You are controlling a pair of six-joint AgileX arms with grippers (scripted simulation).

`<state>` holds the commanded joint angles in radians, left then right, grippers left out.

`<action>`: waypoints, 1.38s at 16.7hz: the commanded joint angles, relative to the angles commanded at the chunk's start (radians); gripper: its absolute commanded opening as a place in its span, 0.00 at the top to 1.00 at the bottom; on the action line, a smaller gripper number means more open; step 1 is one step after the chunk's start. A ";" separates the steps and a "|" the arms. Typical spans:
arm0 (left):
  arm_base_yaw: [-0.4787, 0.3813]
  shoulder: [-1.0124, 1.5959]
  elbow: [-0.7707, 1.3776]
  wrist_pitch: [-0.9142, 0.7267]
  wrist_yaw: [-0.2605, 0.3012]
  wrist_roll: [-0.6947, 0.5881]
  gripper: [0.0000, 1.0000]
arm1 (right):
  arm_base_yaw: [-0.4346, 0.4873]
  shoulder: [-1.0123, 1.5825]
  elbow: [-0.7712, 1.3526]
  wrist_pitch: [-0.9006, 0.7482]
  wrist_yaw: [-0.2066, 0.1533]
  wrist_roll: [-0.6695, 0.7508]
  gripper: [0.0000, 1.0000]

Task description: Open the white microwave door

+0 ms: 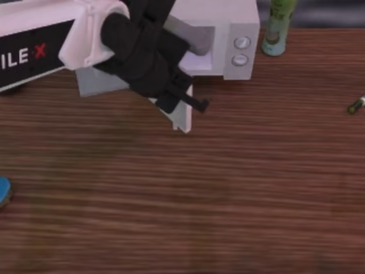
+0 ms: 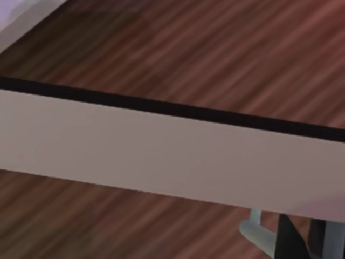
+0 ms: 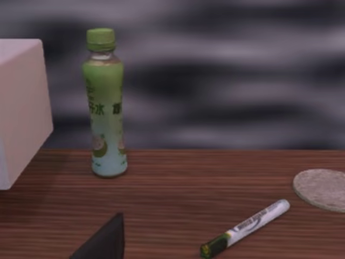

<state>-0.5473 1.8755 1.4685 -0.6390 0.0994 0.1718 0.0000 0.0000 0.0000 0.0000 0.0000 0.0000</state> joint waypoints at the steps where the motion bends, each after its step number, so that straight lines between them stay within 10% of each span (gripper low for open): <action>1: 0.006 -0.006 -0.009 0.000 0.008 0.015 1.00 | 0.000 0.000 0.000 0.000 0.000 0.000 0.00; 23: 0.008 -0.009 -0.014 0.000 0.012 0.023 1.00 | 0.000 0.000 0.000 0.000 0.000 0.000 0.00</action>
<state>-0.5389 1.8665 1.4546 -0.6387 0.1115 0.1947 0.0000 0.0000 0.0000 0.0000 0.0000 0.0000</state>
